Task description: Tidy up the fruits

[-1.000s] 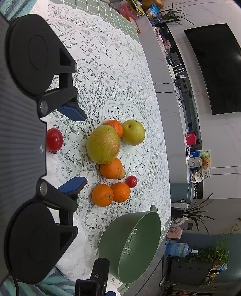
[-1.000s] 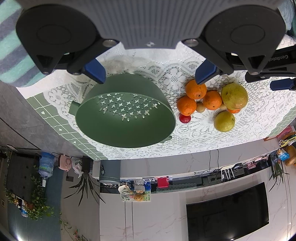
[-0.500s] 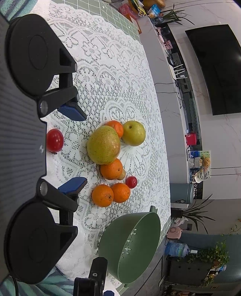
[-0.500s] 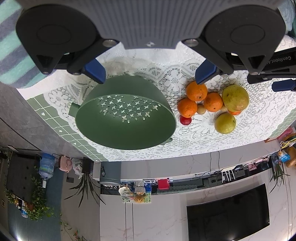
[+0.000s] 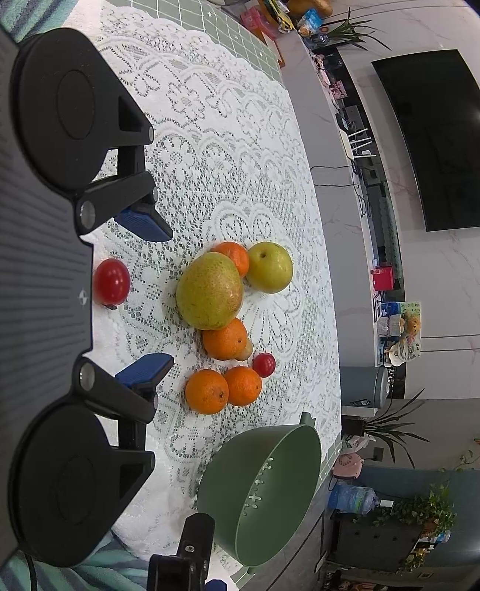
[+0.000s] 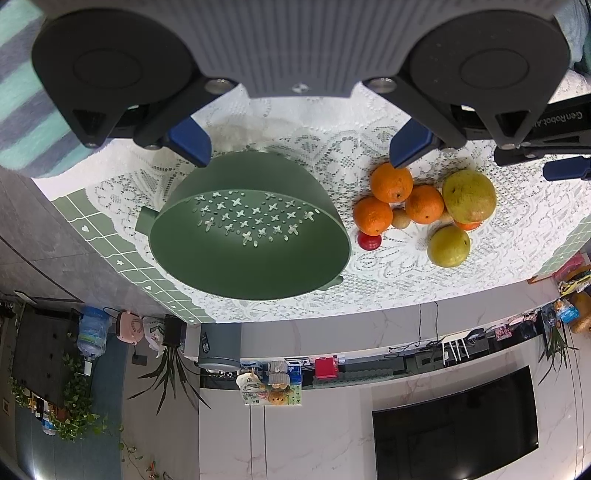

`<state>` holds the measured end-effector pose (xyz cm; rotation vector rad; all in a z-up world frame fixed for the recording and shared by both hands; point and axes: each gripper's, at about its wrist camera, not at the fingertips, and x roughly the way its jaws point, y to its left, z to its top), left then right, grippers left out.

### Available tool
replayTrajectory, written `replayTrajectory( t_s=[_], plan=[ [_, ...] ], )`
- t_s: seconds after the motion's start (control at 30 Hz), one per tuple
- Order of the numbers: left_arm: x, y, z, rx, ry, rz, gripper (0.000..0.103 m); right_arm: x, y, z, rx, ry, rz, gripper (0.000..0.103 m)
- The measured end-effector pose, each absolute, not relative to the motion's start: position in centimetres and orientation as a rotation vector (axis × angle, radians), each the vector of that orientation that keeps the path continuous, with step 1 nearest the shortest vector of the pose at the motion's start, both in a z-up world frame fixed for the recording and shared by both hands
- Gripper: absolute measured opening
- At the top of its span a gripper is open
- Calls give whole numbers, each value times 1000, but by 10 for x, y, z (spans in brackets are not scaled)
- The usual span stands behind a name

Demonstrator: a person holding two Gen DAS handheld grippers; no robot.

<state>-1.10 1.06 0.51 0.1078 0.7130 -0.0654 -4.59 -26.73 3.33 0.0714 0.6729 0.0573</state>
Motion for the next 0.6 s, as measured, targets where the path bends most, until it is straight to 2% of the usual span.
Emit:
replayTrajectory(
  t_s=[0.27, 0.33, 0.43, 0.5, 0.57, 0.6],
  plan=[
    [-8, 15, 5, 83, 722, -90, 79, -49, -265, 39, 114, 589, 123, 99],
    [-6, 16, 6, 75, 719, -99, 74, -48, -261, 37, 108, 566, 132, 99],
    [-2, 22, 5, 45, 725, -118, 72, -44, -255, 34, 89, 555, 170, 99],
    [0, 25, 5, 25, 729, -122, 71, -43, -252, 33, 89, 532, 207, 92],
    [3, 28, 4, 15, 734, -138, 65, -42, -244, 32, 70, 517, 232, 92],
    [4, 30, 3, 5, 732, -149, 59, -40, -240, 31, 55, 515, 248, 91]
  ],
)
